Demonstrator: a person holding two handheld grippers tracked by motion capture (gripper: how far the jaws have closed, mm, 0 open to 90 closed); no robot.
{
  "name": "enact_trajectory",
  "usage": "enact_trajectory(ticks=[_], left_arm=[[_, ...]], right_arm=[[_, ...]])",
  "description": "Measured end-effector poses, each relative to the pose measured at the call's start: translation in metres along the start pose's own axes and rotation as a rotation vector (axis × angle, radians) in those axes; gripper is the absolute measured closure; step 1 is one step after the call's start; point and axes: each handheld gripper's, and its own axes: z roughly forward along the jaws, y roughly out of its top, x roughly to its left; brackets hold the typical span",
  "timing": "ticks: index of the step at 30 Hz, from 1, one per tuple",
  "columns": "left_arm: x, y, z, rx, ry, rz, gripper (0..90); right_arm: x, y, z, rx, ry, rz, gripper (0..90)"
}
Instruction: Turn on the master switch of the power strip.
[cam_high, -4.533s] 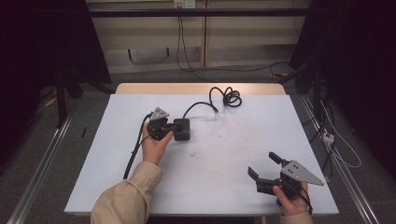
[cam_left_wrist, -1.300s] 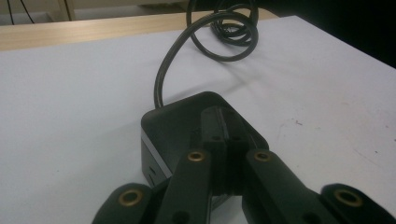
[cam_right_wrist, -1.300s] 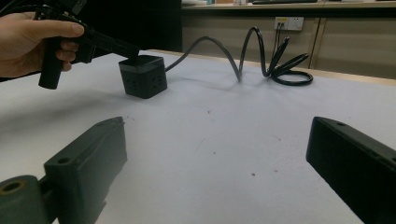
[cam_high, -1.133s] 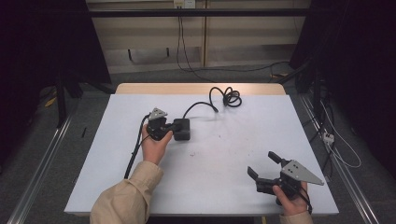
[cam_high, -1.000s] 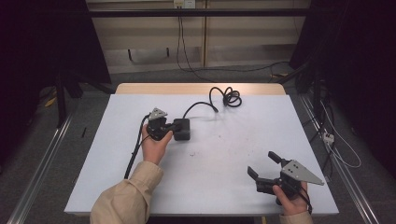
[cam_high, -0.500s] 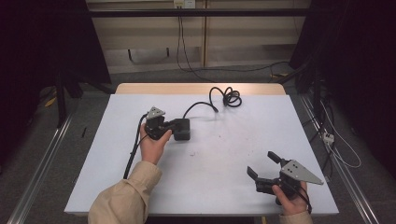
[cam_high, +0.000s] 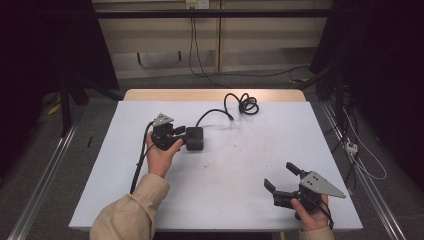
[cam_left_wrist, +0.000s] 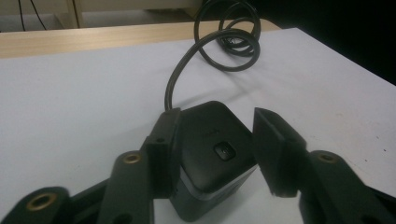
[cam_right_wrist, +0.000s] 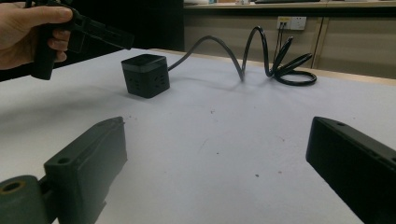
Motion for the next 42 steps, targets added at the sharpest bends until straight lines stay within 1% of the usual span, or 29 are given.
enact_trajectory(ticks=[1,5,8,10,13,14,17,18,21,22,26,29,31,34,35,37,41,42], left_arm=[[0.000,0.000,-0.001,0.002,0.001,0.003,49.2],[-0.002,0.001,-0.003,0.001,-0.007,-0.010,39.8],[-0.003,0.001,-0.005,0.013,-0.010,0.009,35.3],[-0.004,0.001,-0.006,0.023,-0.010,0.016,30.2],[-0.005,0.000,-0.009,0.030,-0.020,0.005,24.1],[-0.005,0.000,-0.010,0.037,-0.021,0.017,22.5],[-0.007,-0.001,-0.016,0.014,-0.041,0.023,19.3],[-0.007,-0.001,-0.018,0.008,-0.047,0.018,18.6],[-0.005,-0.006,-0.024,0.006,-0.055,0.027,16.6],[-0.004,-0.007,-0.025,0.017,-0.058,0.028,16.2],[-0.001,-0.013,-0.032,0.018,-0.055,0.043,14.5],[0.002,-0.017,-0.038,0.019,-0.062,0.040,13.2],[0.003,-0.020,-0.042,0.021,-0.055,0.048,12.2],[0.005,-0.023,-0.048,0.029,-0.044,0.070,11.7],[0.006,-0.025,-0.050,0.036,-0.045,0.069,11.3],[0.009,-0.028,-0.054,0.032,-0.054,0.058,11.0],[0.013,-0.035,-0.062,0.027,-0.047,0.046,10.2],[0.015,-0.037,-0.064,0.031,-0.043,0.053,10.0]], right_arm=[[0.000,0.000,0.000,0.001,0.001,-0.006,4.6],[0.000,0.000,-0.001,0.004,0.001,-0.006,4.6],[0.000,0.000,-0.001,0.002,-0.001,-0.004,4.6],[0.001,0.000,-0.001,0.003,-0.001,-0.004,4.5],[0.000,0.000,-0.001,0.004,0.001,-0.006,4.6],[0.000,0.000,-0.001,0.004,0.001,-0.005,4.6],[0.001,0.000,0.000,0.003,0.002,-0.004,4.6],[0.001,0.000,0.000,0.004,0.003,-0.005,4.6],[0.001,0.000,0.000,0.003,0.003,0.001,4.5],[0.001,0.000,0.000,0.003,0.003,-0.001,4.6],[0.001,0.000,0.000,0.003,0.002,-0.004,4.6],[0.002,0.000,0.000,0.004,0.003,-0.005,4.5],[0.002,0.000,0.000,0.005,0.002,-0.003,4.6],[0.001,0.000,0.000,0.006,0.001,-0.004,4.6],[0.001,0.000,0.000,0.006,0.002,-0.004,4.6],[0.001,0.000,0.000,0.006,0.002,-0.005,4.6],[0.001,0.000,0.000,0.006,0.002,-0.005,4.6],[0.002,0.000,0.000,0.006,0.001,-0.003,4.6]])
